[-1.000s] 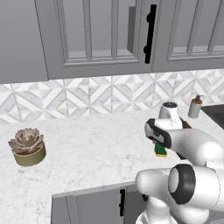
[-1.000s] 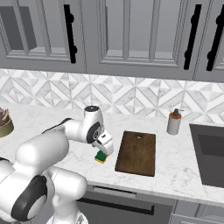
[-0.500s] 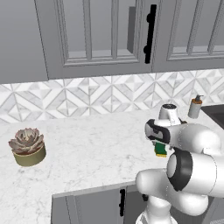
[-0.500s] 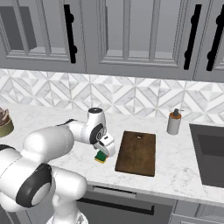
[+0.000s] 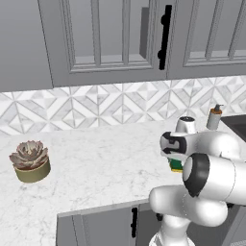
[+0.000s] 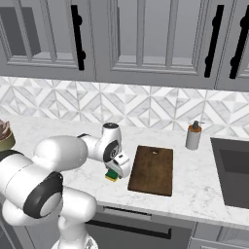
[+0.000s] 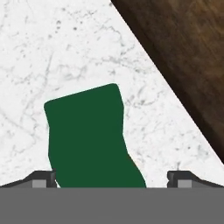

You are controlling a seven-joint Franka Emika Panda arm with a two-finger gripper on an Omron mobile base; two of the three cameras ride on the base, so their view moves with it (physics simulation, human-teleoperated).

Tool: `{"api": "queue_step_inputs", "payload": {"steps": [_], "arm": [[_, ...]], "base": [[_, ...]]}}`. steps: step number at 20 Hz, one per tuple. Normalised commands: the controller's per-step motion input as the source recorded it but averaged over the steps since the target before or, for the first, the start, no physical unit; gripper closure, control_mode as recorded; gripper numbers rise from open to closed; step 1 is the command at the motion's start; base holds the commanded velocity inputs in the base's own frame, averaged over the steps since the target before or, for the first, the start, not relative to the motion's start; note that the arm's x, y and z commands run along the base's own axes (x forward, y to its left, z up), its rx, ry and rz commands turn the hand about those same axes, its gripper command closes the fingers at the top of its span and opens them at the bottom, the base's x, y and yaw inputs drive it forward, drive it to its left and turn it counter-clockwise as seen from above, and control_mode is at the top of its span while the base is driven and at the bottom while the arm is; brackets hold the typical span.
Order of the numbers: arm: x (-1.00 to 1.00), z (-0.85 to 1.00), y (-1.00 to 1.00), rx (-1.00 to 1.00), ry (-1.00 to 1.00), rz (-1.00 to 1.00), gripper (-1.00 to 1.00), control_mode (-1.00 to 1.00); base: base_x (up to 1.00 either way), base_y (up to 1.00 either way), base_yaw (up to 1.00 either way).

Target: Pick up the sponge from the counter and clean the cutting board by briefly scrubbing or pressing down on the cutting board. Once finished, release the sponge.

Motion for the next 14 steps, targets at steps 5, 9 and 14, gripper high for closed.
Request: {"api": "queue_step_inputs", "payload": {"steps": [5,9,14], "arm": [[0.07,-0.12,0.0,0.0,0.0,0.0,-1.0,-1.0],[0.11,-0.17,0.0,0.0,0.0,0.0,-1.0,-1.0],[0.13,-0.15,0.0,0.0,0.01,0.0,-1.0,-1.0]], "base": [[0.0,0.0,0.0],[0.0,0.0,0.0],[0.0,0.0,0.0]]}}
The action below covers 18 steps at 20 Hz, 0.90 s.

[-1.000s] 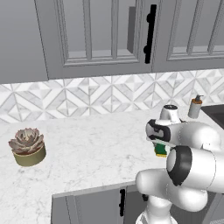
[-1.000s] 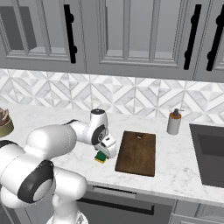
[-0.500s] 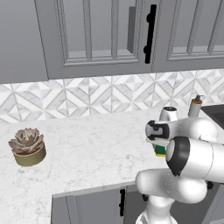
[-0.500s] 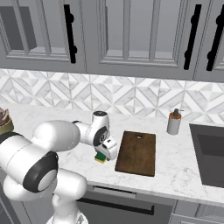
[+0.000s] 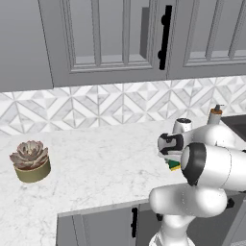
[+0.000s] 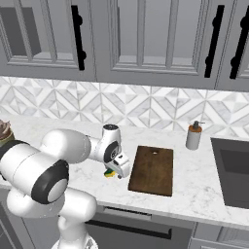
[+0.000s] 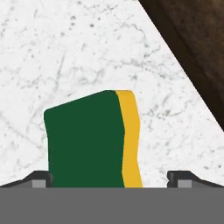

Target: Pick up the sponge from the counter and clean the cutting board by briefly scrubbing or pressing down on the cutting board. Once finished, release the sponge.

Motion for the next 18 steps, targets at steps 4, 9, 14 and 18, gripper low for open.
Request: {"api": "queue_step_inputs", "payload": {"steps": [4,9,14,18], "arm": [[0.01,0.0,0.0,0.0,0.0,0.0,-1.0,-1.0],[0.0,0.01,0.0,0.0,0.0,0.0,-1.0,-1.0],[0.0,0.0,0.0,0.0,0.0,-0.01,-1.0,-1.0],[0.0,-0.08,0.0,0.01,0.05,0.0,-1.0,-1.0]], "base": [[0.0,0.0,0.0],[0.0,0.0,0.0],[0.0,0.0,0.0],[0.0,0.0,0.0]]}}
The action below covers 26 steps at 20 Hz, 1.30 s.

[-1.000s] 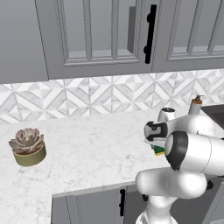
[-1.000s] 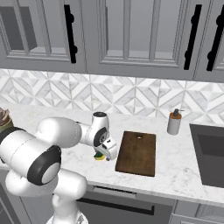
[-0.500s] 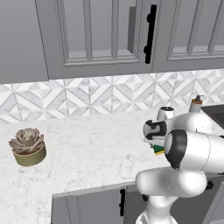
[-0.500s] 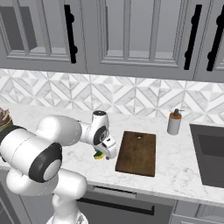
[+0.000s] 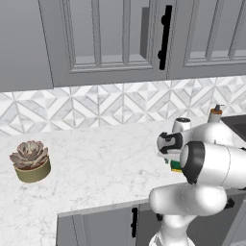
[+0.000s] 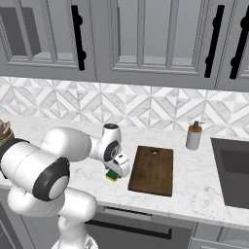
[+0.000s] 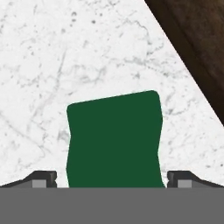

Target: Pick up the sponge from the counter and clean the cutting board by briefly scrubbing or pressing down on the cutting board. Once finished, release the sponge.

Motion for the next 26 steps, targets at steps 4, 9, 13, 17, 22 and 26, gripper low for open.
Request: {"api": "queue_step_inputs", "payload": {"steps": [4,9,13,17,22,26], "arm": [[0.0,-0.17,0.0,0.01,0.06,0.0,-1.0,-1.0],[0.0,0.0,0.0,0.0,0.01,0.0,1.0,-1.0],[0.01,-0.01,0.0,0.0,0.02,0.0,1.0,-1.0],[0.0,0.01,0.0,0.0,0.0,0.0,1.0,-1.0],[0.0,0.3,-0.01,0.01,0.0,0.0,1.0,-1.0],[0.0,0.34,-0.14,0.01,0.0,0.0,1.0,-1.0]], "base": [[0.0,0.0,0.0],[0.0,0.0,0.0],[0.0,0.0,0.0],[0.0,0.0,0.0],[0.0,0.0,0.0],[0.0,0.0,0.0]]}}
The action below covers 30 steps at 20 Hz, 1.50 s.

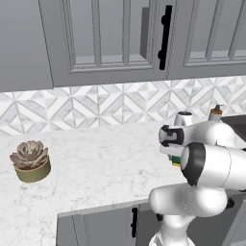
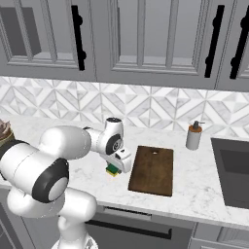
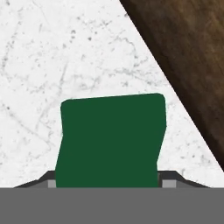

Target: Pick up the sponge from the counter and clean the cutting board by briefly scrubbing or pressing down on the cutting board. Once finished, release the sponge.

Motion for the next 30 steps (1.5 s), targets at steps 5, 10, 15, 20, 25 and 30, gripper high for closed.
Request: {"api": "queue_step_inputs", "payload": {"steps": [5,10,15,20,25,30], "arm": [[0.01,0.32,-0.1,0.01,0.0,0.0,1.0,-1.0],[-0.08,0.09,-0.24,0.04,0.0,0.01,1.0,-1.0],[-0.02,-0.01,-0.05,0.01,0.02,-0.01,1.0,-1.0],[-0.01,0.07,-0.61,0.0,-0.01,0.21,1.0,-1.0],[0.0,0.0,-0.39,0.0,0.0,0.23,1.0,-1.0],[0.0,-0.01,0.1,0.01,0.01,0.09,1.0,-1.0]], "base": [[0.0,0.0,0.0],[0.0,0.0,0.0],[0.0,0.0,0.0],[0.0,0.0,0.0],[0.0,0.0,0.0],[0.0,0.0,0.0]]}}
